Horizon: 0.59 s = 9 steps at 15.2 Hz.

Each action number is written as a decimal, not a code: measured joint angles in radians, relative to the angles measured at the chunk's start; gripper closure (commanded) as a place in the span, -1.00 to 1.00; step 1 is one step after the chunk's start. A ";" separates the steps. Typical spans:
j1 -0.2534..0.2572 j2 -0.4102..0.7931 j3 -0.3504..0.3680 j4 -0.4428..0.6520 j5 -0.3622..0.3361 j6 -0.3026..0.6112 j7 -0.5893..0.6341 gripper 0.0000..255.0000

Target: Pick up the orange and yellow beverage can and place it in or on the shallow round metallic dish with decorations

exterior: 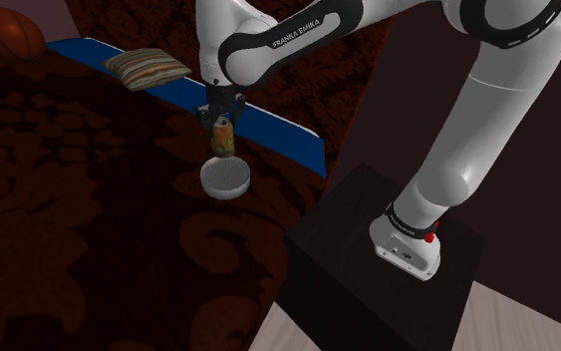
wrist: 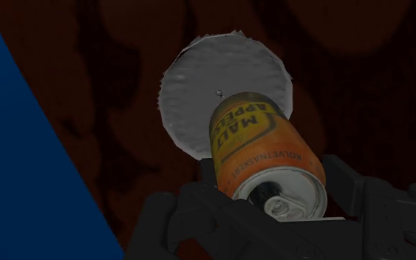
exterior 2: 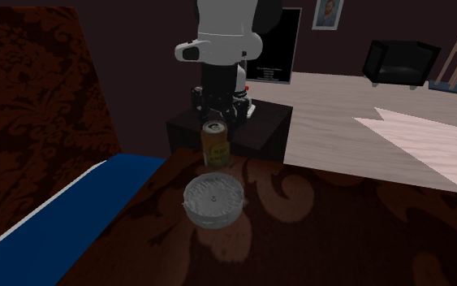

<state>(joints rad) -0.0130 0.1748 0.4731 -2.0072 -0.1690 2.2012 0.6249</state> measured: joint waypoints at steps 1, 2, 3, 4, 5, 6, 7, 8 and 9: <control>-0.007 -0.005 -0.003 -0.005 0.004 0.002 -0.012 1.00; -0.010 -0.004 -0.005 -0.014 0.003 0.011 -0.016 1.00; -0.011 -0.001 -0.007 -0.019 0.001 0.020 -0.016 1.00; -0.010 0.005 -0.008 -0.026 -0.004 0.032 -0.014 1.00; -0.009 0.016 -0.010 -0.030 -0.012 0.045 -0.008 1.00; -0.009 0.021 -0.011 -0.038 -0.015 0.057 -0.007 1.00; -0.008 0.030 -0.014 -0.040 -0.022 0.067 -0.003 1.00; -0.007 0.037 -0.015 -0.046 -0.027 0.079 0.001 1.00; -0.006 0.045 -0.017 -0.048 -0.033 0.088 0.005 1.00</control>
<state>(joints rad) -0.0187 0.2196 0.4564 -2.0557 -0.2016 2.2892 0.6298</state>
